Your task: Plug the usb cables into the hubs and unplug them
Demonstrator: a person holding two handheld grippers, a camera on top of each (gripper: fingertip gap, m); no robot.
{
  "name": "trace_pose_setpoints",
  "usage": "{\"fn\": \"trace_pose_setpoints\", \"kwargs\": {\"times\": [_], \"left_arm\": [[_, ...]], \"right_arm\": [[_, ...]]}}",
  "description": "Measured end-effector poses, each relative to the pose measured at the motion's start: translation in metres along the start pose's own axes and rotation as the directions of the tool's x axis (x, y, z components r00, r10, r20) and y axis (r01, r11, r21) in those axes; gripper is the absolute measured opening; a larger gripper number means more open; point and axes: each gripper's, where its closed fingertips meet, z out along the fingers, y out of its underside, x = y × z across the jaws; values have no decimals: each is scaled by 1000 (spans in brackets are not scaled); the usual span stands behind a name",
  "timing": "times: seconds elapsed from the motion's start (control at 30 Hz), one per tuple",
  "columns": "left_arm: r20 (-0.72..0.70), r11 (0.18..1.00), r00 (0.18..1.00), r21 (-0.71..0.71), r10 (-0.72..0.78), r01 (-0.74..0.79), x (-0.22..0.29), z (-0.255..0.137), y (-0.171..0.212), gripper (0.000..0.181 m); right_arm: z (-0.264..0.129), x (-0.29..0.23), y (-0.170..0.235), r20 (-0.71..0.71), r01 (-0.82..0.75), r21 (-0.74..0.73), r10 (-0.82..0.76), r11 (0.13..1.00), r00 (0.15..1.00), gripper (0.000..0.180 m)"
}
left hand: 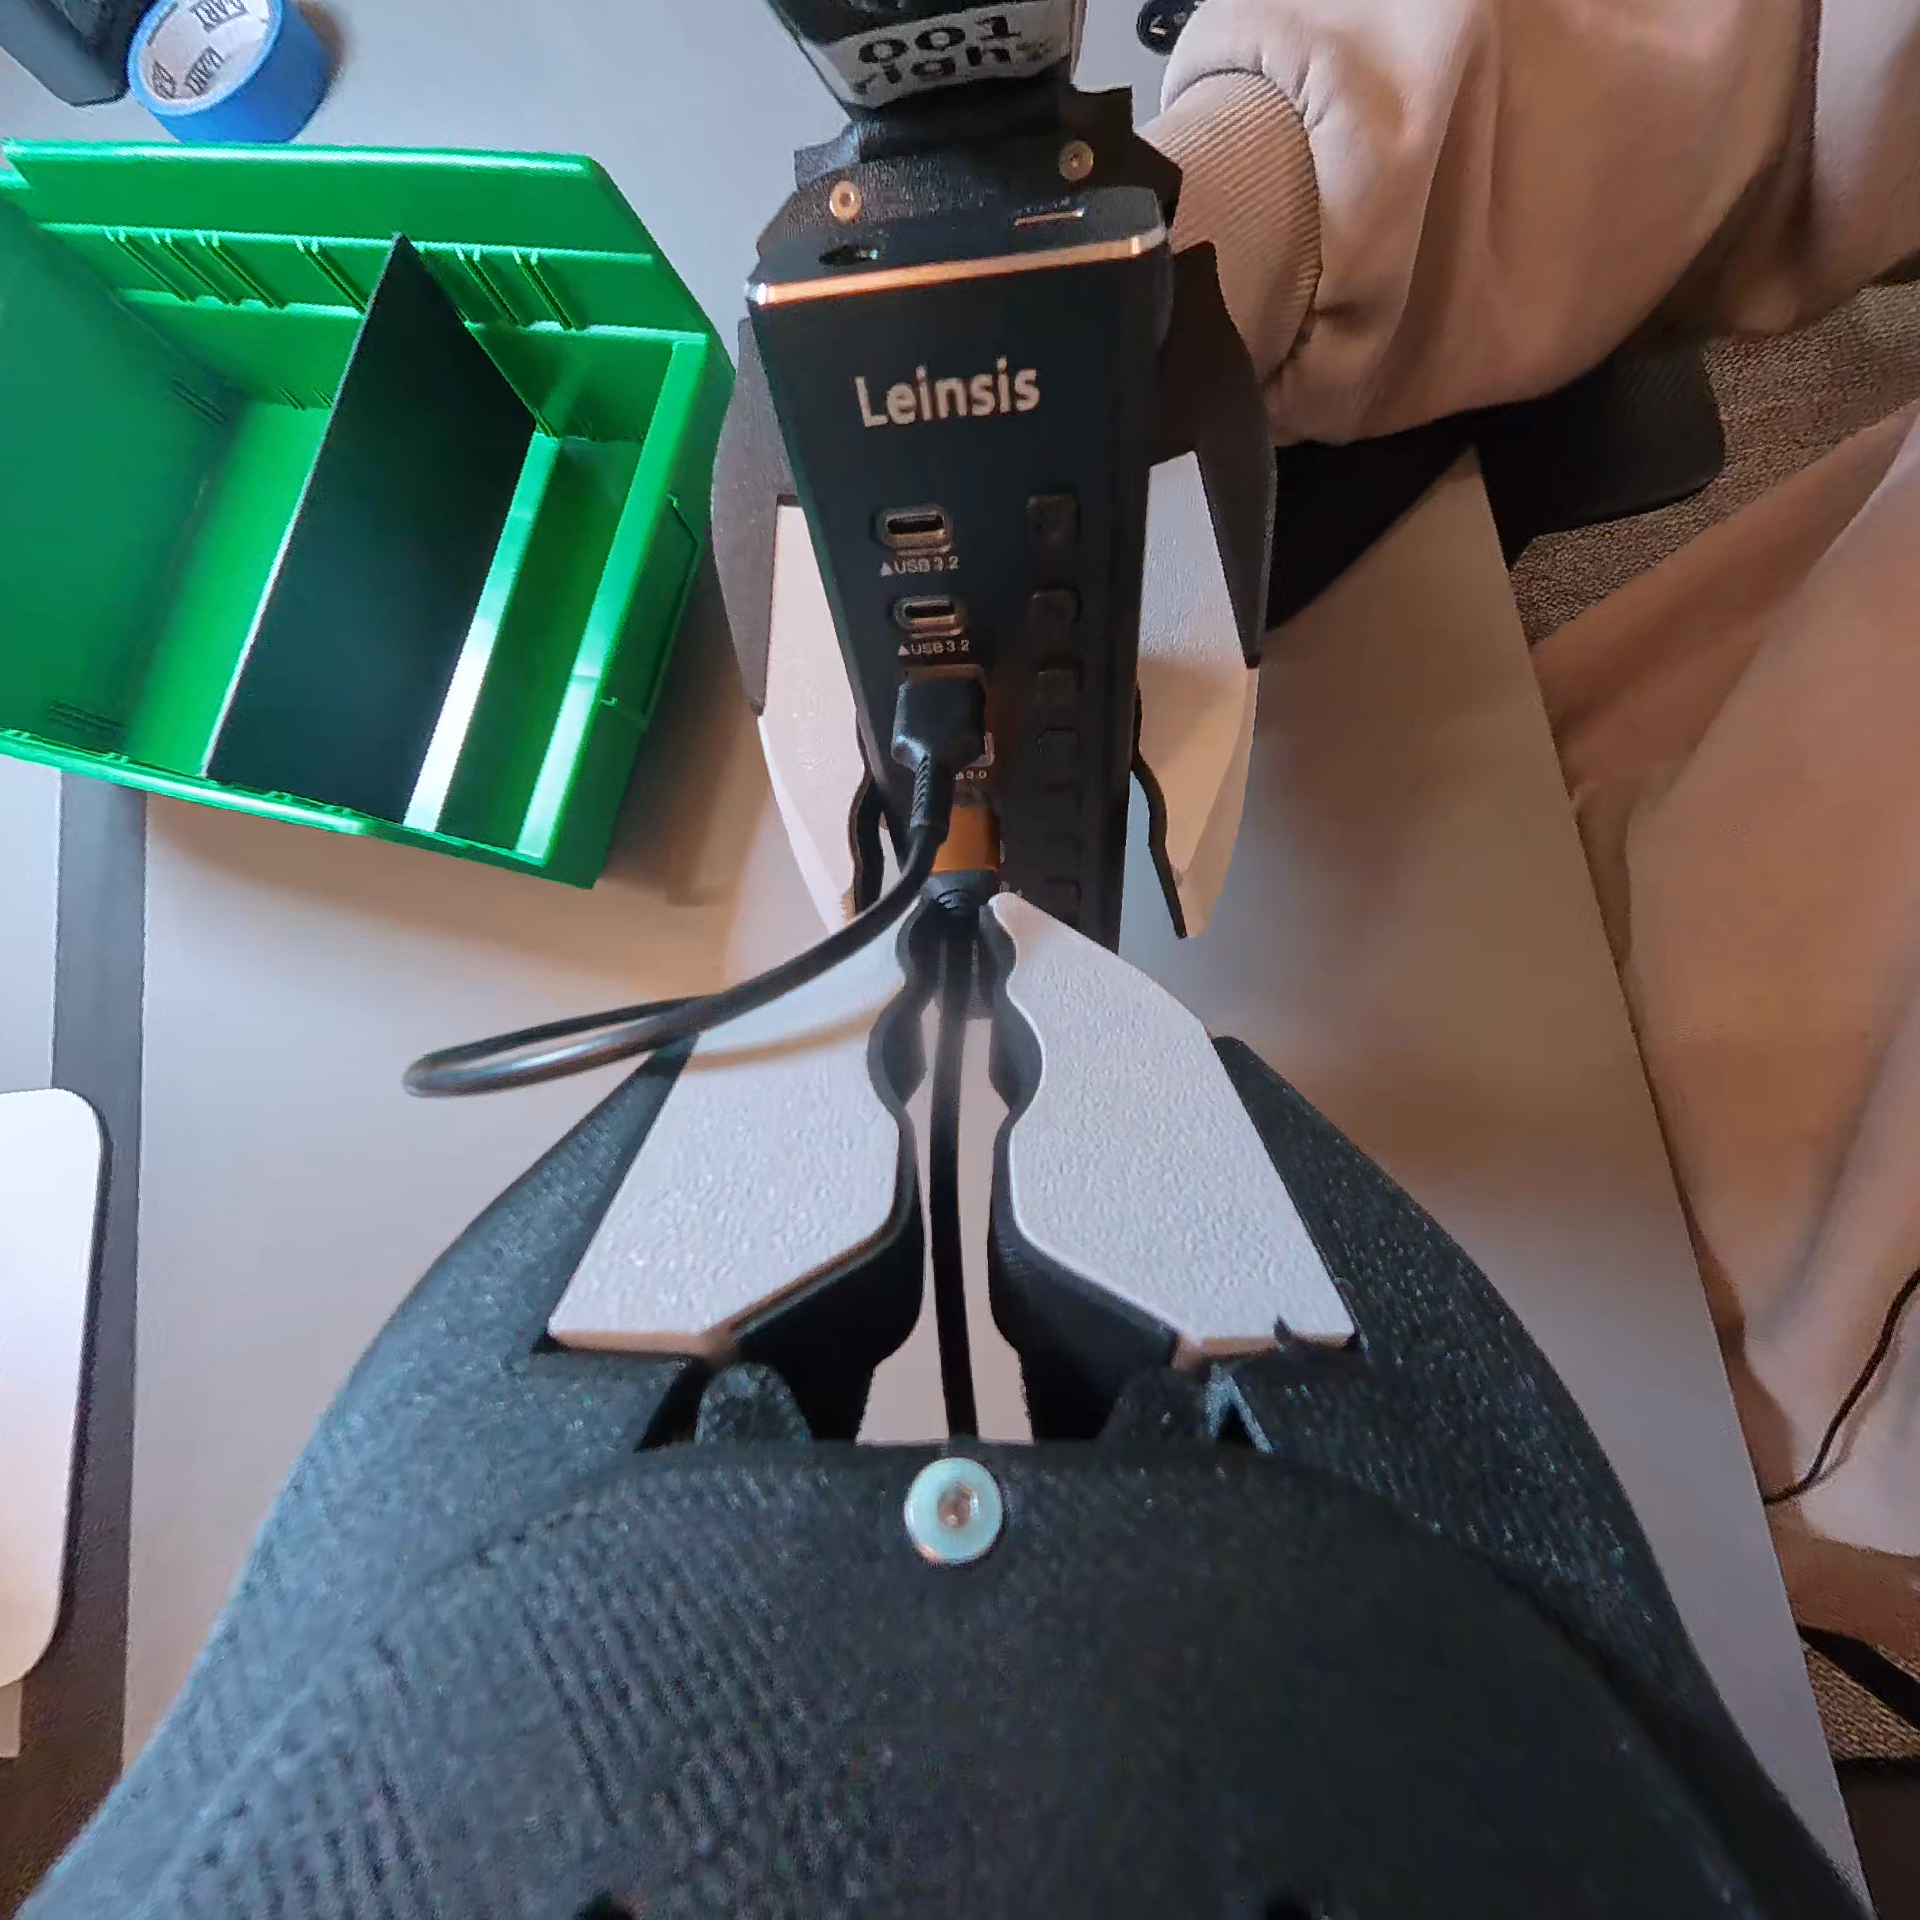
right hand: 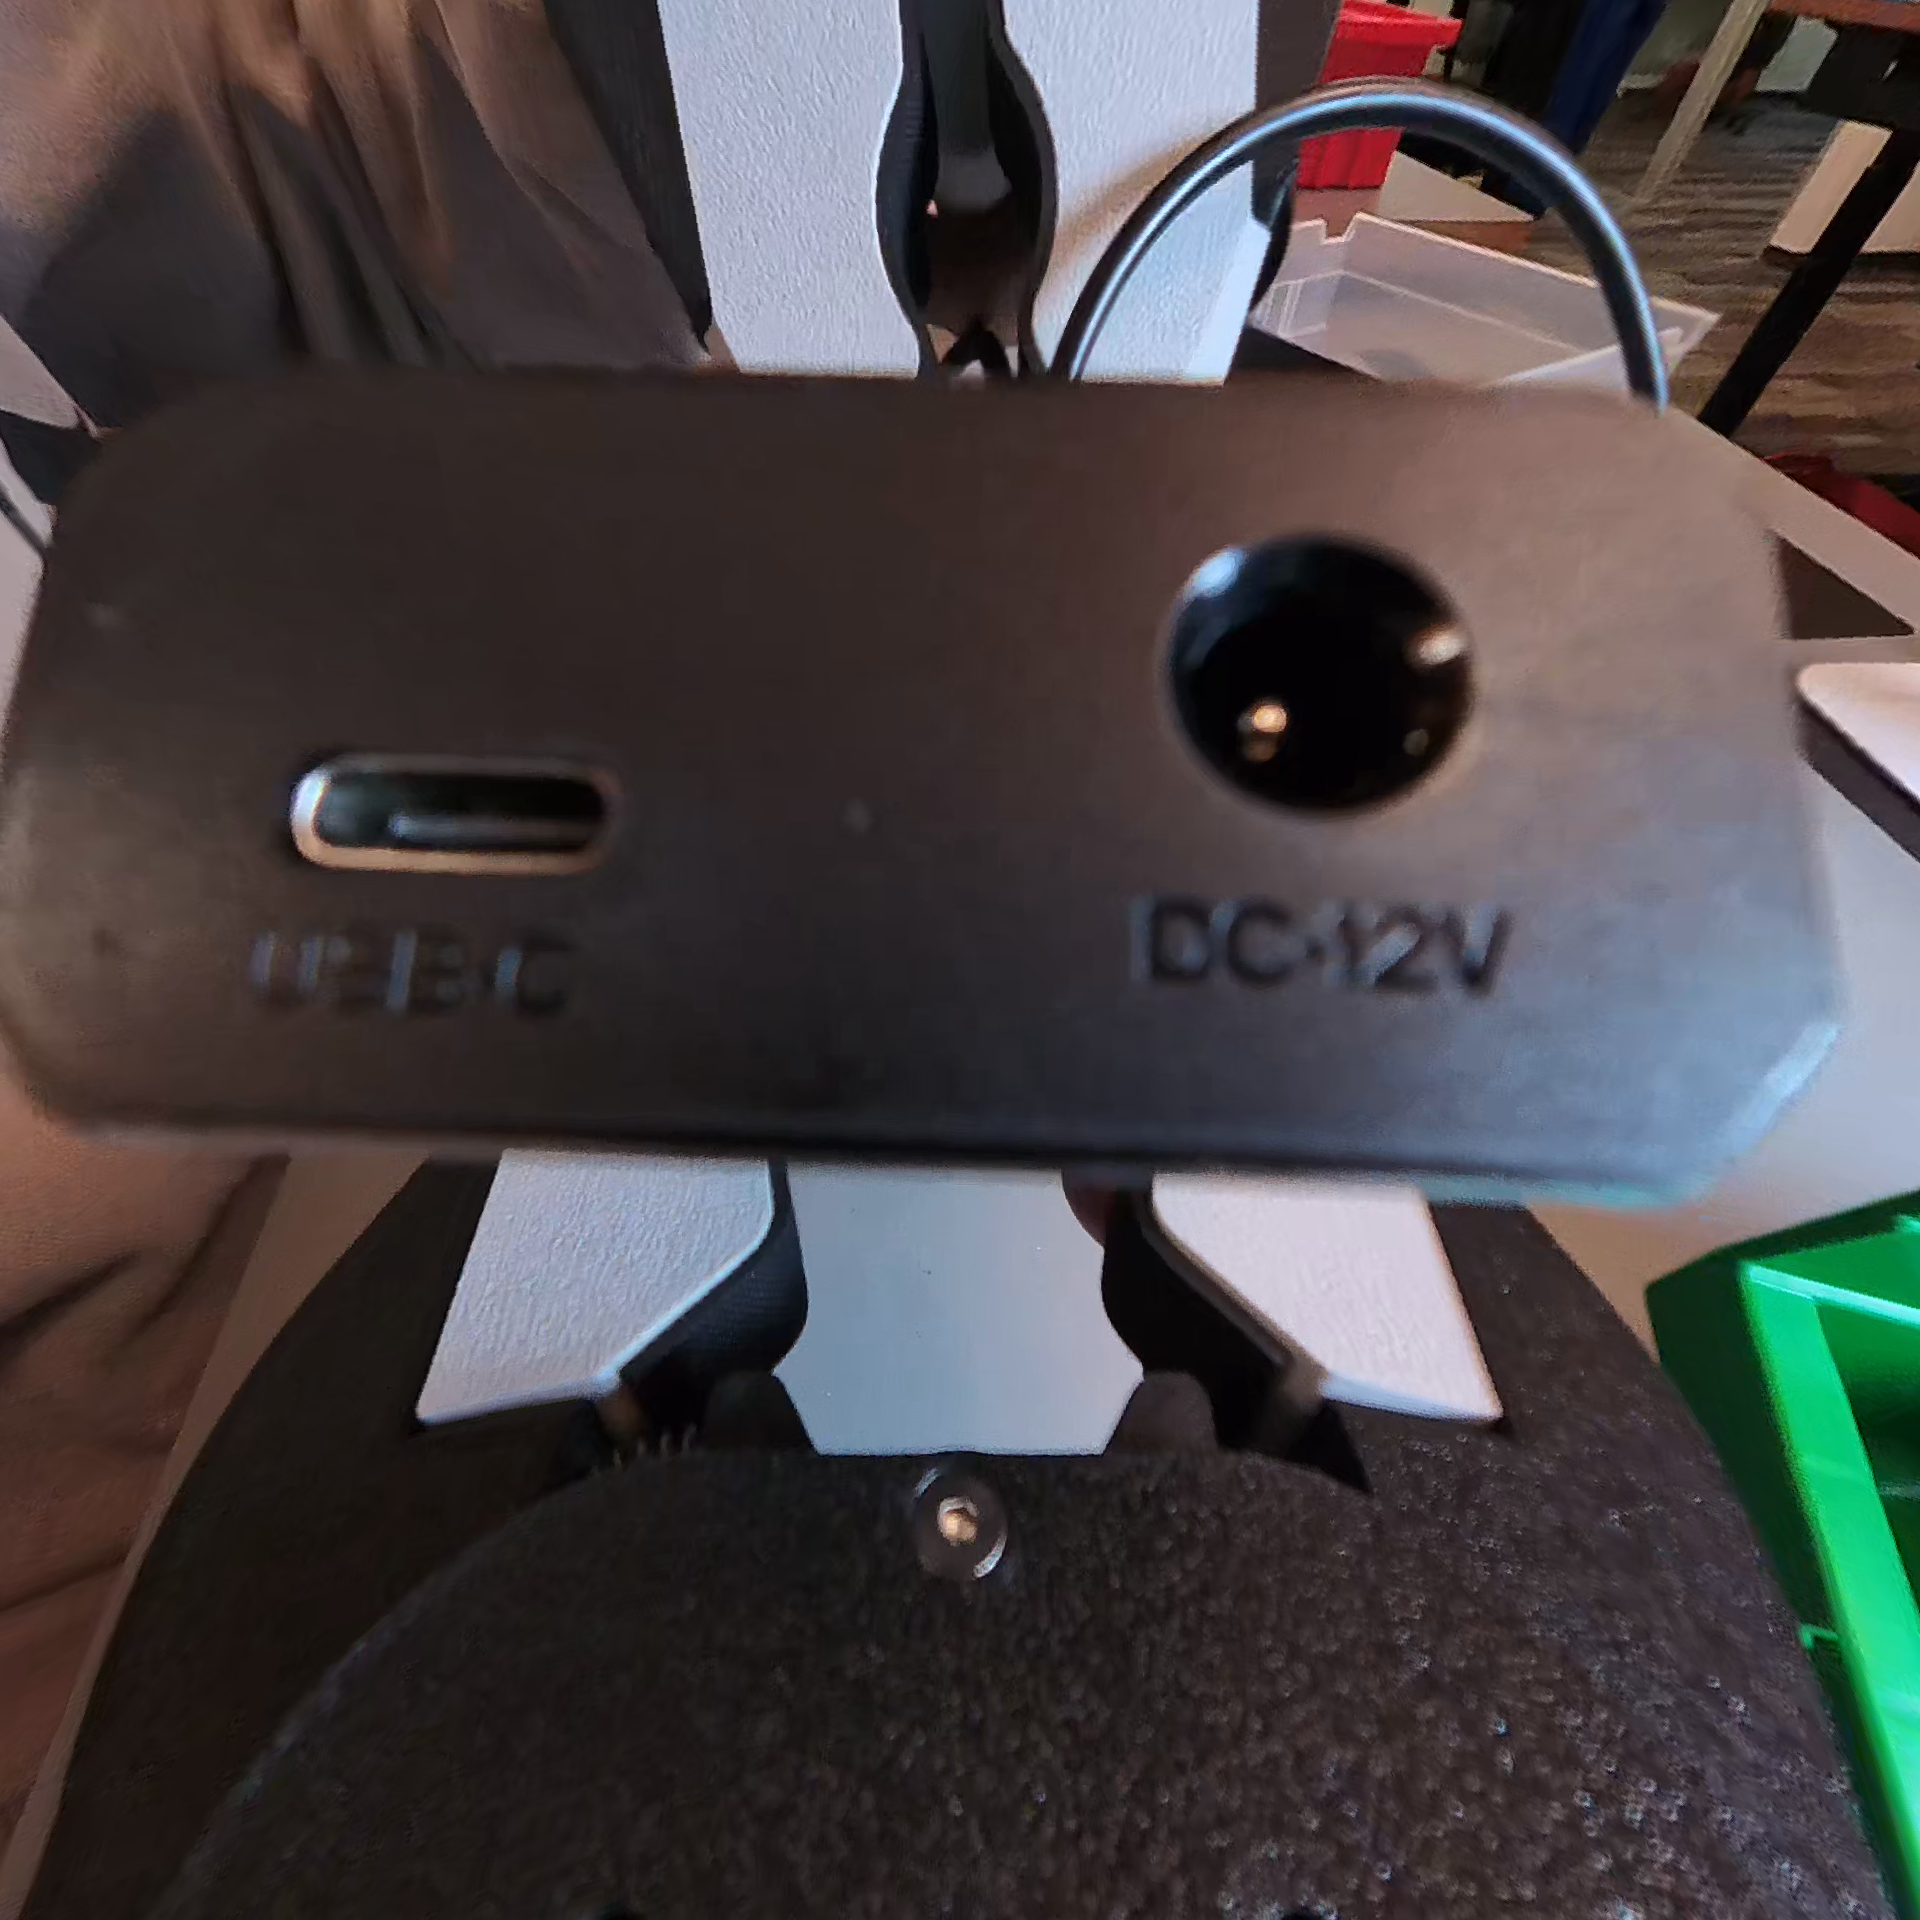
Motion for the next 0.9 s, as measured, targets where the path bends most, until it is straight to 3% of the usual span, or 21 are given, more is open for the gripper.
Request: {"fn": "trace_pose_setpoints", "kwargs": {"times": [0.17, 0.27, 0.43, 0.5, 0.63, 0.73, 0.9], "left_arm": [[7, 1000, 1000, -1, -17, 17, 4, 6, 7, 8], [10, 1000, 1000, -1, -22, 22, 3, 8, 11, 8], [48, 987, 998, 160, -28, 20, -5, -6, -6, 11], [37, 970, 998, 241, -44, 33, -4, -13, -11, 22], [82, 896, 988, 437, -132, 83, -16, -48, -1, 38], [64, 818, 966, 549, -249, 174, -27, -65, 27, 49], [-151, 714, 939, 615, -309, 333, -3, -22, 54, 69]], "right_arm": [[3, -1, 2, -41, 88, -41, -90, 995, 995, 71], [6, -3, 6, -20, 63, -42, -64, 997, 998, 71], [-1, 1, -16, -7, 24, 85, -24, 996, 1000, 71], [-3, 2, -19, -6, 23, 105, -22, 994, 1000, 71], [-16, 6, -23, -10, -2, 177, 4, 984, 1000, 71], [-30, 10, -42, 6, -29, 311, 28, 950, 1000, 71], [-54, 12, -79, 50, -86, 566, 70, 820, 996, 71]]}}
